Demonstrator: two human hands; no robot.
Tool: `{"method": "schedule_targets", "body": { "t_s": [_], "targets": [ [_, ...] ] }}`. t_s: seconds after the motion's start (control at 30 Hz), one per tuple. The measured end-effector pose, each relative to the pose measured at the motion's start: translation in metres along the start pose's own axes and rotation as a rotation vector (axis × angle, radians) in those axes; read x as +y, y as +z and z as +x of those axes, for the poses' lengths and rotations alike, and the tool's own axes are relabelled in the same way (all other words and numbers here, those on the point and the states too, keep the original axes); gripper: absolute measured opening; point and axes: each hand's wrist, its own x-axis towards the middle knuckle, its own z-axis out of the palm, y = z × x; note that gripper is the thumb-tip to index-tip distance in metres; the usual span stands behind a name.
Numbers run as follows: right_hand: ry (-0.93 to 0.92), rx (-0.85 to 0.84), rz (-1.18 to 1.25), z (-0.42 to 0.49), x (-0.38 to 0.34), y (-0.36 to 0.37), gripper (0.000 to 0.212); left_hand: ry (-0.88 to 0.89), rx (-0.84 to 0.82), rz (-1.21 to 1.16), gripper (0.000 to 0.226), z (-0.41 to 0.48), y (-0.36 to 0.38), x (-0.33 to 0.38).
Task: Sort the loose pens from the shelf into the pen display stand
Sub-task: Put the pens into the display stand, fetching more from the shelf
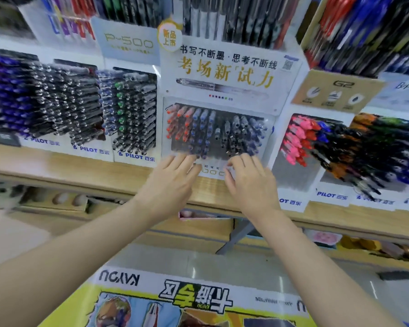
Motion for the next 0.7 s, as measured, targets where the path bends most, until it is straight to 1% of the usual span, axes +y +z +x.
{"method": "schedule_targets", "body": {
  "t_s": [0.07,0.1,0.17,0.2,0.27,0.3,0.37,0.43,0.57,0.7],
  "targets": [
    [-0.050,-0.078,0.071,-0.006,0.001,-0.006,0.027,-0.107,-0.124,-0.037,0.025,-0.019,-0.005,0.014],
    [-0.094,-0.109,0.121,-0.009,0.001,-0.009,0.027,-0.167,-0.187,-0.092,0.020,-0.031,-0.010,0.023],
    [-0.201,-0.180,0.192,-0.016,0.000,-0.014,0.016,-0.321,-0.365,-0.240,0.022,-0.058,-0.015,0.042],
    [-0.257,-0.232,0.215,-0.020,-0.002,-0.017,0.012,-0.404,-0.466,-0.274,0.022,-0.073,-0.014,0.053],
    [-0.343,-0.343,0.223,-0.027,-0.008,-0.022,0.011,-0.532,-0.599,-0.329,0.022,-0.108,-0.011,0.077],
    [-0.363,-0.392,0.227,-0.030,-0.013,-0.024,0.011,-0.598,-0.630,-0.366,0.023,-0.126,-0.014,0.089],
    [-0.402,-0.475,0.228,-0.036,-0.024,-0.026,0.019,-0.721,-0.635,-0.418,0.027,-0.161,-0.020,0.109],
    [-0.472,-0.494,0.208,-0.038,-0.039,-0.030,0.023,-0.829,-0.661,-0.436,0.029,-0.195,-0.028,0.125],
    [-0.548,-0.568,0.227,-0.045,-0.084,-0.037,0.022,-1.064,-0.643,-0.477,0.027,-0.256,-0.048,0.145],
    [-0.694,-0.581,0.233,-0.066,-0.139,-0.051,0.018,-1.324,-0.604,-0.505,0.032,-0.312,-0.080,0.163]
  ]
}}
